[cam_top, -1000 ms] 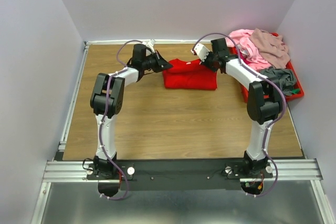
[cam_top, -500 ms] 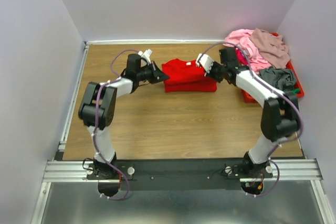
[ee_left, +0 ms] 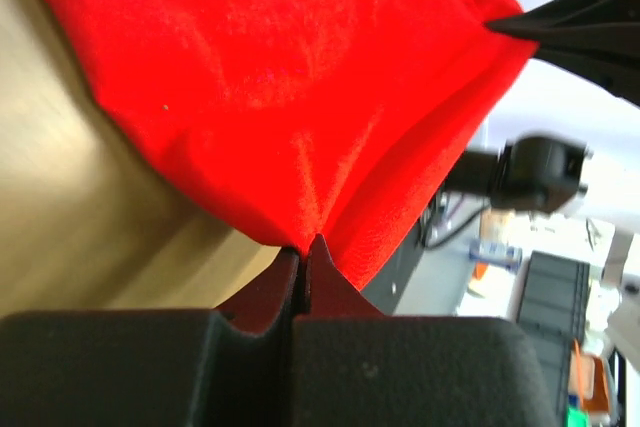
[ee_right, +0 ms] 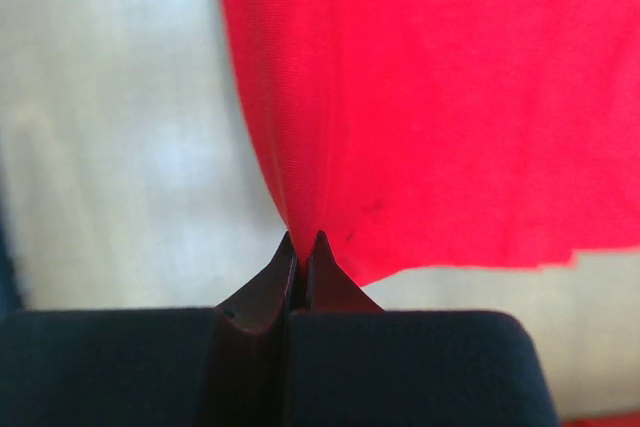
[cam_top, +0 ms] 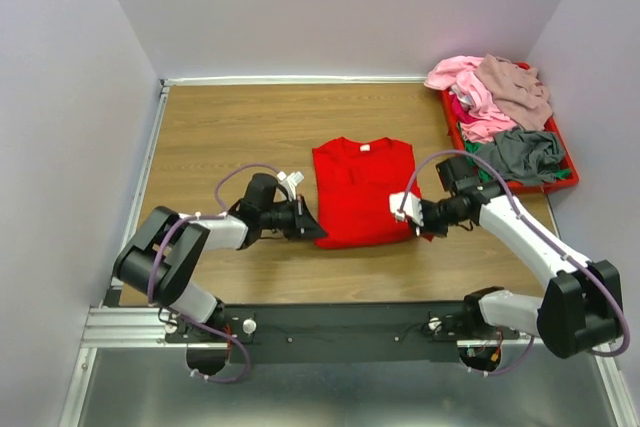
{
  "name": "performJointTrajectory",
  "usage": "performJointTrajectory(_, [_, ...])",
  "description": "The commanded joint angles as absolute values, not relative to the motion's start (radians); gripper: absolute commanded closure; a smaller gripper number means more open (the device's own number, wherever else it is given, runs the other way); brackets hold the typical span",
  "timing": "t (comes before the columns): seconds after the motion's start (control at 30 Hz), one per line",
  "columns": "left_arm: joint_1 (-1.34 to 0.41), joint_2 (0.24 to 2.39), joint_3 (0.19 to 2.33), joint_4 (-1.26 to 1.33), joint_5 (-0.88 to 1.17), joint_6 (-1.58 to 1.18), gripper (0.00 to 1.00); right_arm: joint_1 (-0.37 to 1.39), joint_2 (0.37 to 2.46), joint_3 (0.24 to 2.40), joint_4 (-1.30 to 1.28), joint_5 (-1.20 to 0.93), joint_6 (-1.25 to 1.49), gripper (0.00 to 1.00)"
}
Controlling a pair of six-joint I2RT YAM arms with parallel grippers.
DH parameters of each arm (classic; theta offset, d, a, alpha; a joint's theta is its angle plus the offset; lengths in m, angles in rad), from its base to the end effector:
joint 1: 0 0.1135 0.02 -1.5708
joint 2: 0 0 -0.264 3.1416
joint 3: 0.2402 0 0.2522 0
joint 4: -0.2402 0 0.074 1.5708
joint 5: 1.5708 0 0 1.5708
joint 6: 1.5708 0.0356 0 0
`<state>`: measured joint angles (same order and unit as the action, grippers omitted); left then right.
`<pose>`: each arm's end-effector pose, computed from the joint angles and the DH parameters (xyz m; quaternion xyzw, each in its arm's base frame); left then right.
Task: Fold and stack the t-shirts
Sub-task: Fold the tshirt
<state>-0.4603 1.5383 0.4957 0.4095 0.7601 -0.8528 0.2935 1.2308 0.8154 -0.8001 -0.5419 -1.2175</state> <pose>0.2285 -0.1407 0.1370 0.0029 0.8452 -0.5183 0.1304 0.2021 0.0803 0.2205 -0.6847 0.6579 0.1599 0.2698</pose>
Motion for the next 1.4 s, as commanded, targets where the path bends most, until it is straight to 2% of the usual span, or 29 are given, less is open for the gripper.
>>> performJointTrajectory(0.0, [-0.488, 1.49, 0.442, 0.397, 0.729, -0.874, 1.0, 0.293, 1.154, 0.752, -0.965, -0.552, -1.325, 1.0])
performJointTrajectory(0.2, [-0.489, 1.427, 0.414, 0.338, 0.706, -0.867, 1.0, 0.298, 1.123, 0.663, -0.957, -0.497, -1.353, 0.99])
performJointTrajectory(0.27, [-0.489, 1.375, 0.417, 0.281, 0.706, -0.848, 0.94, 0.298, 1.118, 0.647, -0.954, -0.486, -1.358, 1.0])
performJointTrajectory(0.3, [-0.489, 1.352, 0.42, 0.256, 0.703, -0.835, 0.9, 0.298, 1.117, 0.643, -0.953, -0.485, -1.361, 0.99])
performJointTrajectory(0.33, [-0.491, 1.295, 0.435, 0.192, 0.692, -0.803, 0.79, 0.298, 1.114, 0.637, -0.951, -0.48, -1.361, 1.0])
performJointTrajectory(0.37, [-0.491, 1.295, 0.448, 0.157, 0.68, -0.779, 0.74, 0.296, 1.114, 0.637, -0.947, -0.476, -1.359, 1.0])
performJointTrajectory(0.4, [-0.489, 1.231, 0.466, 0.115, 0.661, -0.752, 0.6, 0.298, 1.114, 0.634, -0.943, -0.476, -1.359, 1.0])
performJointTrajectory(0.43, [-0.489, 1.198, 0.486, 0.036, 0.625, -0.718, 0.55, 0.298, 1.115, 0.634, -0.945, -0.474, -1.365, 0.99])
performJointTrajectory(0.5, [-0.489, 1.126, 0.572, -0.047, 0.574, -0.597, 0.48, 0.298, 1.121, 0.632, -0.942, -0.468, -1.371, 0.93])
performJointTrajectory(0.53, [-0.489, 1.111, 0.639, -0.123, 0.525, -0.542, 0.44, 0.296, 1.126, 0.634, -0.942, -0.463, -1.377, 0.89])
performJointTrajectory(0.63, [-0.491, 1.111, 0.738, -0.245, 0.45, -0.395, 0.41, 0.296, 1.132, 0.65, -0.945, -0.44, -1.374, 0.4])
performJointTrajectory(0.7, [-0.489, 1.137, 0.752, -0.271, 0.452, -0.364, 0.41, 0.298, 1.134, 0.675, -0.95, -0.42, -1.359, 0.23])
performJointTrajectory(0.73, [-0.491, 1.144, 0.744, -0.27, 0.466, -0.364, 0.4, 0.298, 1.132, 0.707, -0.951, -0.411, -1.338, 0.19])
performJointTrajectory(0.9, [-0.503, 1.199, 0.718, -0.238, 0.469, -0.376, 0.41, 0.288, 1.146, 0.816, -0.928, -0.324, -1.247, 0.15])
performJointTrajectory(1.0, [-0.503, 1.259, 0.726, -0.184, 0.457, -0.391, 0.43, 0.255, 1.228, 0.892, -0.855, -0.38, -1.106, 0.15])
performJointTrajectory(1.23, [-0.502, 1.46, 0.822, 0.035, 0.397, -0.431, 0.44, 0.179, 1.616, 1.093, -0.577, -0.552, -0.607, 0.15])
performJointTrajectory(1.37, [-0.502, 1.597, 0.906, 0.103, 0.402, -0.466, 0.48, 0.173, 1.753, 1.256, -0.525, -0.571, -0.459, 0.18])
